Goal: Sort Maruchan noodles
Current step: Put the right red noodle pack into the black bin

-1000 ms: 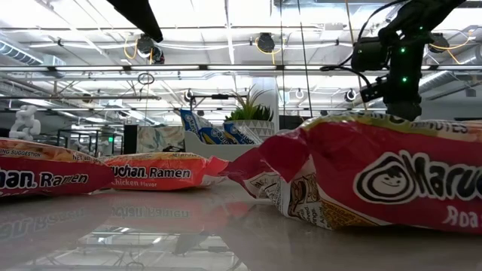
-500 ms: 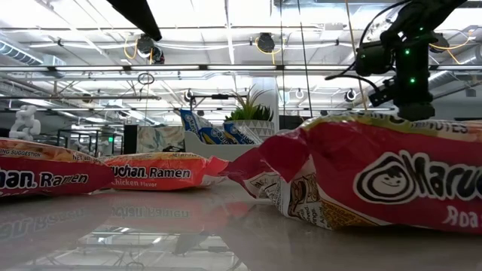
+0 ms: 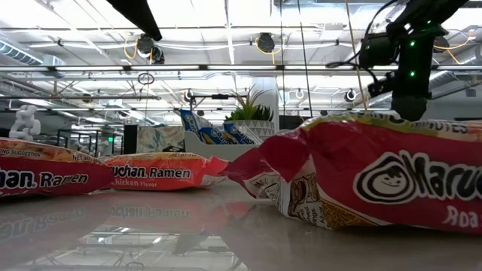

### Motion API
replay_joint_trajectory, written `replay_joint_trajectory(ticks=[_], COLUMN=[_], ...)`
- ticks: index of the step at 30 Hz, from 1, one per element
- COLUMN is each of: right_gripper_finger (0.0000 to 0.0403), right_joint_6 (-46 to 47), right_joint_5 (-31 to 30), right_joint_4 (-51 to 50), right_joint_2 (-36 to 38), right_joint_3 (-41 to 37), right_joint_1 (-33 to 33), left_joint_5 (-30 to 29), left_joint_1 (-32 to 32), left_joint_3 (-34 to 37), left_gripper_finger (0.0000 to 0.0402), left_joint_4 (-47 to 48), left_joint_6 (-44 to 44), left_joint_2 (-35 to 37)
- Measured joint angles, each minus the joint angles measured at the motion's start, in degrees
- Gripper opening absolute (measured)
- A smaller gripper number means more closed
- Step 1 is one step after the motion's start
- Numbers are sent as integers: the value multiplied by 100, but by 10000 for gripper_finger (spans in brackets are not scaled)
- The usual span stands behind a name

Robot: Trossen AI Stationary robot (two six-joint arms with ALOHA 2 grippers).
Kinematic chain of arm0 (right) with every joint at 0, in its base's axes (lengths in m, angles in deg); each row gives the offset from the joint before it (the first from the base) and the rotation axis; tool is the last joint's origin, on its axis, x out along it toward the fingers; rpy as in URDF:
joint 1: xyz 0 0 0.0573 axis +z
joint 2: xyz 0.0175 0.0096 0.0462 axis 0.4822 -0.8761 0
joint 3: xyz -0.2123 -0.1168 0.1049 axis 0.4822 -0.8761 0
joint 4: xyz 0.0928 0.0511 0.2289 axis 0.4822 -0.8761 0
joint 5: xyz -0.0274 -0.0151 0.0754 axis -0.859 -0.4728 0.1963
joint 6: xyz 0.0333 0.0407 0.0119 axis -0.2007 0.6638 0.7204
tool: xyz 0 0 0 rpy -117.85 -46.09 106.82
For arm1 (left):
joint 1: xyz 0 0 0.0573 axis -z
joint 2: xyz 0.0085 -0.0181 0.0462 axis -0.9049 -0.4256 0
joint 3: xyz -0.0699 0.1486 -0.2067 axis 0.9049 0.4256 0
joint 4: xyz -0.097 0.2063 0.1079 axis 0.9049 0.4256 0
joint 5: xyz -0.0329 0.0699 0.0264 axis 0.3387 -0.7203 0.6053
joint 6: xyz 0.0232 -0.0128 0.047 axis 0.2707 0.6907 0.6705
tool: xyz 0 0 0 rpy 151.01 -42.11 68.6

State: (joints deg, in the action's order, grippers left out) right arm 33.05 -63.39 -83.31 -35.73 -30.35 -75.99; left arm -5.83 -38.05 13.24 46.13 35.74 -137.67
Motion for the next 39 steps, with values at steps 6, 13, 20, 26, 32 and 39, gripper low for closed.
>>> replay_joint_trajectory(ticks=[6,13,20,26,32,39], right_gripper_finger=[180,180,180,180,180,180], right_joint_6=[555,1468,2241,2750,2860,2661], right_joint_5=[733,2070,2099,2445,2364,1817], right_joint_4=[-1,373,779,1814,3271,5230], right_joint_2=[905,2237,3222,3646,3565,3059], right_joint_3=[0,-13,-518,-1306,-1792,-2472], right_joint_1=[4,410,1337,2190,3077,4146], left_joint_5=[-1,108,579,602,603,601], left_joint_1=[-22,-8,15,156,283,337], left_joint_3=[0,0,0,0,0,0], left_gripper_finger=[328,328,328,328,328,328], left_joint_4=[-19,-542,-1414,-1665,-1705,-1751], left_joint_6=[-107,-93,169,184,146,36], left_joint_2=[0,2,2,0,0,2])
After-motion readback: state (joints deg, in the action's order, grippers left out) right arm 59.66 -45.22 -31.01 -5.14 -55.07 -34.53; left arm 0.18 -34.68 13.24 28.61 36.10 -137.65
